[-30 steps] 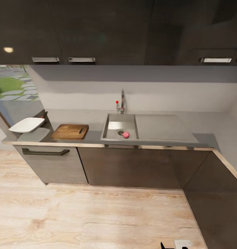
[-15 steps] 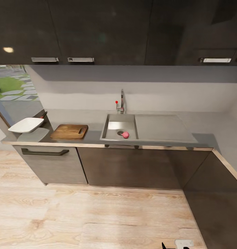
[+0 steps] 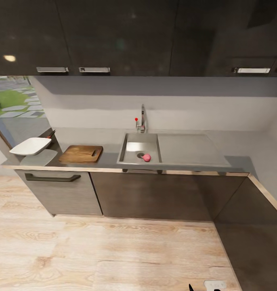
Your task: In the kitchen, take the Vidalia onion out of the sink, dice it on the chopping board with the paring knife, put the diced onion into the bowl on the countertop, then place both the paring knife and the chopping board into the sink.
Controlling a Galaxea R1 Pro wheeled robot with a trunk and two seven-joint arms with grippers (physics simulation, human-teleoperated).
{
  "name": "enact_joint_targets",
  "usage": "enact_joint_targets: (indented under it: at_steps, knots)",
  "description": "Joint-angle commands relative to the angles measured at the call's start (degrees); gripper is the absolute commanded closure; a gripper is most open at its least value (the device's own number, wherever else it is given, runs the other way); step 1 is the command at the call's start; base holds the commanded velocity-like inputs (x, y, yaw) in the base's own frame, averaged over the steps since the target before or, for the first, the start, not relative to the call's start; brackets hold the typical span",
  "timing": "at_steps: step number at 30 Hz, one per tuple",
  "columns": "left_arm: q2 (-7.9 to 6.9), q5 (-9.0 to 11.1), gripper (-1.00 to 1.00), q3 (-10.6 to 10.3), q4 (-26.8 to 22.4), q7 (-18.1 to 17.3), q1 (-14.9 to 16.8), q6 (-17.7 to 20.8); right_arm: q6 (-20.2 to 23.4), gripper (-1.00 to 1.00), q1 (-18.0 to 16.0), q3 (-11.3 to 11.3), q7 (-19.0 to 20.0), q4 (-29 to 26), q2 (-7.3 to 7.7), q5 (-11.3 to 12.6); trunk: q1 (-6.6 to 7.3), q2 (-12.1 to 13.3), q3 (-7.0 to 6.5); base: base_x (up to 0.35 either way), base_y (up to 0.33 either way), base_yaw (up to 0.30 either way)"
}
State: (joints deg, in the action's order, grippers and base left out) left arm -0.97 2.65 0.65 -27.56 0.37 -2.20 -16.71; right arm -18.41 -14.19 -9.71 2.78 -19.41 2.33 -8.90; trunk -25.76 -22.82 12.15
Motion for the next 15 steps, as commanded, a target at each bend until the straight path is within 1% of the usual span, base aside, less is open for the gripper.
enact_joint_targets:
  at_steps: [1,2,3,4,5,6,7,8,10,12,15]
  knots:
    - [0.06,0.27,-1.00,-0.07,-1.32,0.05,0.89,1.61,-0.22,-1.00,-0.05,-0.48,0.29,0.07,-0.04,-0.50,-0.03,-0.10,0.10,0.000,0.000,0.000]
    - [0.11,0.23,-1.00,-0.11,-2.71,0.06,1.91,4.34,-0.22,-1.00,-0.05,-0.48,0.29,0.10,-0.09,-0.50,-0.03,-0.10,0.10,0.000,0.000,0.000]
    - [0.12,0.22,-1.00,-0.13,-3.47,0.04,2.42,6.09,-0.22,-1.00,-0.05,-0.48,0.29,0.11,-0.11,-0.50,-0.03,-0.10,0.10,0.000,0.000,0.000]
    - [0.21,0.22,-1.00,-0.20,-6.81,-0.04,4.38,13.61,-0.19,-1.00,-0.05,-0.48,0.29,0.13,-0.17,-0.50,-0.03,-0.10,0.10,0.000,0.000,0.000]
    - [0.74,0.24,-1.00,-0.26,-10.46,-0.08,5.90,19.35,-0.16,-1.00,-0.05,-0.48,0.29,0.15,-0.20,-0.50,-0.03,-0.10,0.10,0.000,0.000,0.000]
    - [0.94,0.24,-1.00,-0.27,-11.38,-0.08,6.20,20.35,-0.15,-1.00,-0.05,-0.48,0.29,0.15,-0.20,-0.50,-0.03,-0.10,0.10,0.000,0.000,0.000]
    - [1.50,0.24,-1.00,-0.30,-14.01,-0.09,6.96,22.32,-0.14,-1.00,-0.05,-0.48,0.29,0.15,-0.21,-0.51,-0.03,-0.10,0.10,0.000,0.000,0.000]
    - [1.67,0.25,-1.00,-0.32,-14.85,-0.08,7.22,22.77,-0.14,-1.00,-0.05,-0.48,0.27,0.16,-0.21,-0.51,-0.03,-0.10,0.10,0.000,0.000,0.000]
    - [2.38,0.25,-1.00,-0.42,-18.66,-0.04,8.43,25.20,-0.14,-1.00,-0.05,-0.48,0.12,0.16,-0.19,-0.55,-0.03,-0.10,0.10,0.000,0.000,0.000]
    - [2.56,0.25,-1.00,-0.45,-20.65,-0.04,9.21,27.90,-0.13,-1.00,-0.05,-0.50,0.08,0.16,-0.10,-0.57,-0.03,-0.10,0.10,0.000,0.000,0.000]
    - [2.73,0.25,-1.00,-0.50,-23.66,-0.13,10.97,33.66,-0.13,-1.00,-0.05,-0.55,0.00,0.15,0.00,-0.58,-0.03,-0.10,0.10,0.000,0.000,0.000]
